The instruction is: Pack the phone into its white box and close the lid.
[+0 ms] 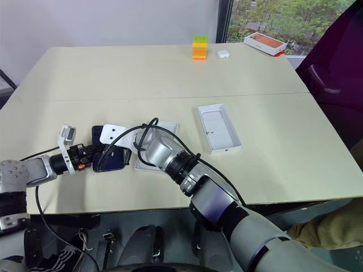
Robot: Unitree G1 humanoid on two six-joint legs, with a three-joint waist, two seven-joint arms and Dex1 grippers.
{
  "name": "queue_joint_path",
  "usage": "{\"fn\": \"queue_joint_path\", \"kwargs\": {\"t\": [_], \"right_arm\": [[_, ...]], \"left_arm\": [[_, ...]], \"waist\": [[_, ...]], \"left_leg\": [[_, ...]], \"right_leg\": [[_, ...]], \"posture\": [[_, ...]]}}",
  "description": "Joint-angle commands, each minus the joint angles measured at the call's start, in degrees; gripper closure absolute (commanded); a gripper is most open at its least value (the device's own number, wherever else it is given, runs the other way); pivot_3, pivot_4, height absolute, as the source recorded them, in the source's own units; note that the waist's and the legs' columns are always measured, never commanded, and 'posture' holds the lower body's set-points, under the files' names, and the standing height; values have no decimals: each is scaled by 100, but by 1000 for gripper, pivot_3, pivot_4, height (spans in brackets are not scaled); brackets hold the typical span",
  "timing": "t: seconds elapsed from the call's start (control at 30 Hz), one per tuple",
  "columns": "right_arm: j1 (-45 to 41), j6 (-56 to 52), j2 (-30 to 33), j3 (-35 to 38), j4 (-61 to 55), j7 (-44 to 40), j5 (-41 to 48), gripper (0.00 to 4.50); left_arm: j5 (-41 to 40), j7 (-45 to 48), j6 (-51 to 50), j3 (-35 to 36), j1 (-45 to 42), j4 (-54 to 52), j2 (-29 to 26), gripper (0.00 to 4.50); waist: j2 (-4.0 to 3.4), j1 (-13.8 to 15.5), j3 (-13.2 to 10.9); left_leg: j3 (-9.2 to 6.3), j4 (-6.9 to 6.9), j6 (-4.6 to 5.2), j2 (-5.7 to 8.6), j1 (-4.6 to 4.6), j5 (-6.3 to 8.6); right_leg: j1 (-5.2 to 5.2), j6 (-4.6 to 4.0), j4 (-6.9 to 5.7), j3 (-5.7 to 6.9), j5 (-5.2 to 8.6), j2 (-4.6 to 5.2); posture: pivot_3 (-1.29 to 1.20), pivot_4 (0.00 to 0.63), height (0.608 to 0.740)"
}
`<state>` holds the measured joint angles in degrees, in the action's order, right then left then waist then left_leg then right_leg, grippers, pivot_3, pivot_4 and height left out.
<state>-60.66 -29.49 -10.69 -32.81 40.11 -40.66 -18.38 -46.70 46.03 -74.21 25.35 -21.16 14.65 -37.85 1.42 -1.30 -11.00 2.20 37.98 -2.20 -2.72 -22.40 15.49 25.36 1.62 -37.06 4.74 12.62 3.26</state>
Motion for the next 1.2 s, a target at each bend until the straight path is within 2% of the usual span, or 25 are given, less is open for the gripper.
{"fn": "queue_joint_path", "kwargs": {"t": [0.03,0.1,0.37,0.43,0.53,0.67,0.77,0.97,1.07,1.2], "right_arm": [[67,-28,-17,-20,-62,-6,-13,4500],[59,-24,-3,-13,-53,-7,-15,4500],[82,-25,26,-36,-100,-22,-32,4500],[102,-31,40,-49,-127,-27,-40,4500],[124,-39,67,-58,-179,-36,-48,4500],[138,-55,113,89,-301,-34,23,4500],[202,-136,197,503,-784,-191,403,4500],[357,-826,354,1924,-2243,-518,1791,4500],[526,-1195,543,2201,-2742,-672,2242,4500],[951,-1875,1201,2394,-3504,-1232,2945,4500]], "left_arm": [[19,-72,23,85,122,59,-98,1847],[-24,-70,-5,65,148,59,-97,2821],[-38,-41,21,30,254,145,-54,2821],[-43,-77,21,61,225,213,-22,3372],[-91,-100,-3,79,188,280,-9,4473],[-108,-18,66,17,207,247,-68,4473],[-240,33,18,229,196,358,-106,4473],[-601,12,-267,605,38,456,-179,4473],[-816,-138,-657,815,-162,471,-151,4473],[-1095,-315,-1357,1061,-459,326,-247,4473]], "waist": [[0,2,0],[0,3,-1],[1,5,-1],[1,5,-1],[2,20,0],[2,19,0],[3,21,-1],[5,8,-8],[7,13,-9],[10,49,-11]], "left_leg": [[0,-1,0,0,0,0],[0,-2,0,-1,0,0],[-1,-2,0,-1,-1,0],[-1,-2,0,-1,-1,0],[-4,-2,0,0,0,0],[-7,-2,0,0,0,0],[-8,-2,0,0,-3,0],[-9,-2,0,-3,-11,0],[-13,-6,0,-4,-12,0],[-15,-5,0,0,-19,0]], "right_leg": [[0,0,0,0,0,0],[1,0,1,0,0,1],[1,-1,2,1,0,6],[1,-1,3,1,0,7],[-3,-1,3,5,0,8],[-3,-1,4,6,0,9],[-2,-1,5,7,0,10],[7,-1,6,7,0,1],[7,-1,6,10,0,-2],[6,0,11,16,0,-1]], "posture": [[0,150,740],[0,150,740],[0,150,740],[0,150,740],[0,150,740],[0,150,740],[0,150,740],[0,150,740],[0,150,740],[0,150,740]]}}
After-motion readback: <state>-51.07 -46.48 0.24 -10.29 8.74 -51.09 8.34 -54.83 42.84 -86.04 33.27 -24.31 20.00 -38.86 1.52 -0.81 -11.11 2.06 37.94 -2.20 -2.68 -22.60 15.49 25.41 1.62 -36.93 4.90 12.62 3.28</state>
